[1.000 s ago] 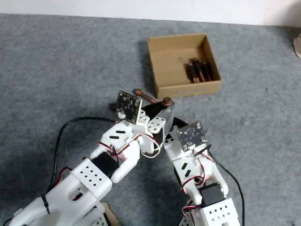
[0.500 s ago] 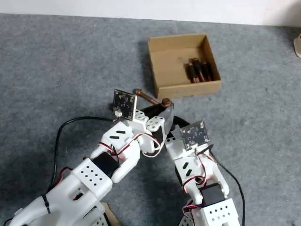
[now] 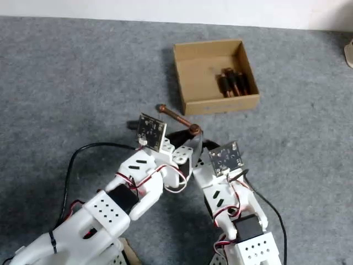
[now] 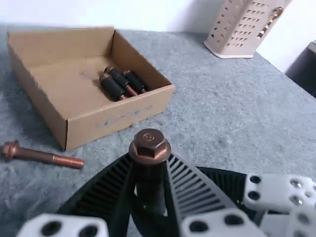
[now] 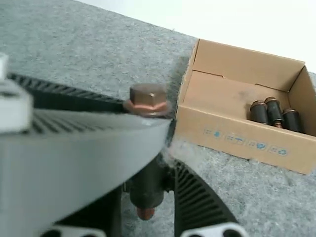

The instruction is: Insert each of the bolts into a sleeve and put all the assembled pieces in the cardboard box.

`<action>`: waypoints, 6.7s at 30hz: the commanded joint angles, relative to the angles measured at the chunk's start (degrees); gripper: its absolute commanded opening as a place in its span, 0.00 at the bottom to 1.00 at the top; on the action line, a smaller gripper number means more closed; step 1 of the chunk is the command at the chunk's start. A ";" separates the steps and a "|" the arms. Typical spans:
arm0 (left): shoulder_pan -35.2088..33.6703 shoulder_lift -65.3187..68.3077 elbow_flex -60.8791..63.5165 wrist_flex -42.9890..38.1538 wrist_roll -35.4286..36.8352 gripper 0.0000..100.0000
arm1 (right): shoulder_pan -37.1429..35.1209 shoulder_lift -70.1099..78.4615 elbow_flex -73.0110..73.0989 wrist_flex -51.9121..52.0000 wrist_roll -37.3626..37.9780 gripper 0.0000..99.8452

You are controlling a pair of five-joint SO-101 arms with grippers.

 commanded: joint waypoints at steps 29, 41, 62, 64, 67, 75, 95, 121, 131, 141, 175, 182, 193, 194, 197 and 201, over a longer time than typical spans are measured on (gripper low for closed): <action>0.04 0.40 4.00 1.85 -2.02 0.27 | 2.51 -1.27 6.29 -0.31 -0.62 0.00; -13.14 0.48 2.15 2.02 3.43 0.27 | 5.41 -0.92 6.20 -0.13 -0.88 0.00; -13.41 0.84 2.42 1.93 3.34 0.04 | 5.67 -0.57 -4.00 13.67 -0.97 0.00; -13.23 0.84 2.42 1.93 3.34 0.00 | 5.67 -0.57 -5.49 14.90 -0.97 0.00; -13.49 0.84 2.42 1.93 3.34 0.01 | 5.67 -0.48 -7.78 16.04 -0.70 0.00; -13.49 0.84 2.51 1.93 3.34 0.01 | 5.67 14.29 -14.37 14.81 -0.53 0.00; -13.23 0.84 3.74 1.85 3.25 0.01 | 9.45 55.08 -46.73 10.42 1.93 0.00; -13.14 0.84 4.88 1.76 3.25 0.01 | 12.09 87.96 -80.84 14.29 7.47 0.00; -13.05 0.84 4.88 1.76 3.25 0.01 | 13.23 108.00 -107.65 24.57 7.38 0.00; -13.05 0.92 4.88 1.76 3.25 0.01 | 13.14 128.84 -139.21 36.09 7.56 0.00; -13.05 0.92 4.97 1.76 3.25 0.01 | 14.99 160.31 -164.18 38.64 9.58 0.00; -13.05 0.92 4.97 1.76 3.25 0.01 | 15.78 163.03 -164.18 38.55 9.49 0.00; -13.05 0.92 4.97 1.76 3.25 0.01 | 15.78 163.65 -164.18 37.05 9.41 0.02; -13.05 0.92 4.97 1.76 3.16 0.01 | 15.78 163.65 -164.18 37.05 9.14 0.05; -13.05 0.92 4.97 1.76 3.16 0.01 | 15.78 163.65 -164.18 37.23 5.89 0.23; -13.05 0.92 4.97 1.76 3.16 0.01 | 15.52 163.65 -164.18 37.41 5.80 0.32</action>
